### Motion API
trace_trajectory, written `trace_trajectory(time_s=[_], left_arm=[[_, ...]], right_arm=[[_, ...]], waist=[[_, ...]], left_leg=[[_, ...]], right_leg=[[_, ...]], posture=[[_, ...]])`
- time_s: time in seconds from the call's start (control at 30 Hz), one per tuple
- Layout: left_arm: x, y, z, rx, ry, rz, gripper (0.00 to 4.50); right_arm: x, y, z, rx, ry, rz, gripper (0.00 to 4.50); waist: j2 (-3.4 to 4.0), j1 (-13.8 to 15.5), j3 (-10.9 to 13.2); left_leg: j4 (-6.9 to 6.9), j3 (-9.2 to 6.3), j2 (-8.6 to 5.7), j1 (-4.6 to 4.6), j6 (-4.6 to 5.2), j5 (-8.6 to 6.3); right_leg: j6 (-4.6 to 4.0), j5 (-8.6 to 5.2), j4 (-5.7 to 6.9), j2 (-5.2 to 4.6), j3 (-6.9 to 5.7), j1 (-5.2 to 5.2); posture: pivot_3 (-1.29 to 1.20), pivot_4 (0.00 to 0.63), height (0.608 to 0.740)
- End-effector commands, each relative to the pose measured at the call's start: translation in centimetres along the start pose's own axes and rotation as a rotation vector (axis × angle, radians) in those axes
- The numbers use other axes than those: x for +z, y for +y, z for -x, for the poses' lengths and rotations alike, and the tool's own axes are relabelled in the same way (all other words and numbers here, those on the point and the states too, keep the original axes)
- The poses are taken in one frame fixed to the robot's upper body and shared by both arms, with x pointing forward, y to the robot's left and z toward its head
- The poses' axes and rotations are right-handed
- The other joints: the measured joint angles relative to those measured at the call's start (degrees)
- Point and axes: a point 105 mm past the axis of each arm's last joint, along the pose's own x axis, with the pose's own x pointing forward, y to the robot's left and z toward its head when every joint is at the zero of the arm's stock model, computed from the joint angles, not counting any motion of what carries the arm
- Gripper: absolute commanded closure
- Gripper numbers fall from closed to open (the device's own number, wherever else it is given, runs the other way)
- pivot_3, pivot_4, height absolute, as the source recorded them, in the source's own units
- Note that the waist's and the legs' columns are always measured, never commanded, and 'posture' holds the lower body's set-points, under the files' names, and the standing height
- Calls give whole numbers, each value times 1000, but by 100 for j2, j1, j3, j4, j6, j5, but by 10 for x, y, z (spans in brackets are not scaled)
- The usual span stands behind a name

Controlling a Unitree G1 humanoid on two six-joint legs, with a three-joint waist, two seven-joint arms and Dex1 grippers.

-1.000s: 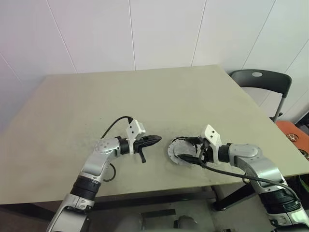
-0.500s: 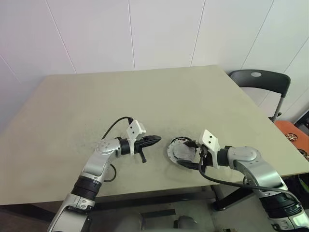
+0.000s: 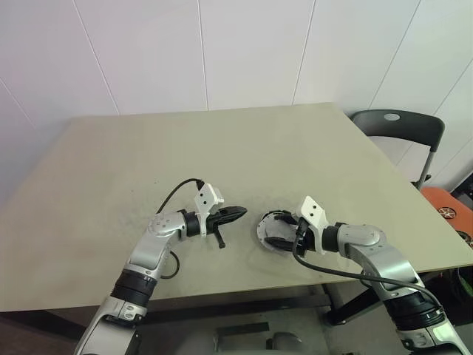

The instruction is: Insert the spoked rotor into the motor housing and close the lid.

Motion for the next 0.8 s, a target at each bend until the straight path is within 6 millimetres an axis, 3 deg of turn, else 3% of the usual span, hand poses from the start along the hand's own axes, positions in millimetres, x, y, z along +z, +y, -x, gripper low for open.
trace_trajectory(time_s=[0.03, 0.13, 0.27, 0.8], left_arm=[[14, 5, -2, 7, -31, -57, 4500], [14, 5, -3, 8, -30, -57, 4500], [11, 3, -5, 5, -24, -55, 4500], [8, 3, -6, 9, -15, -57, 4500]], right_arm=[[1, -12, 3, -40, 0, -5, 1237], [22, -23, 6, -79, -129, -106, 1237], [35, -30, 9, -100, -202, -157, 1237], [3, -40, 2, -171, -10, -74, 1237]], waist=[[0, 0, 0], [1, 0, 1], [9, -3, 6], [19, -1, 13]], left_leg=[[0, 0, 0, 0, 0, 0], [2, 0, 0, 0, 0, 0], [-3, 0, 0, -2, 0, 0], [-12, 0, -2, -2, 0, 0]], right_leg=[[0, 0, 0, 0, 0, 0], [0, 0, 1, 0, 0, 1], [0, 1, 2, 0, 1, -3], [2, 1, -1, -1, 1, -5]], posture=[[0, 0, 740], [0, 0, 740], [0, 0, 740], [0, 0, 740]])
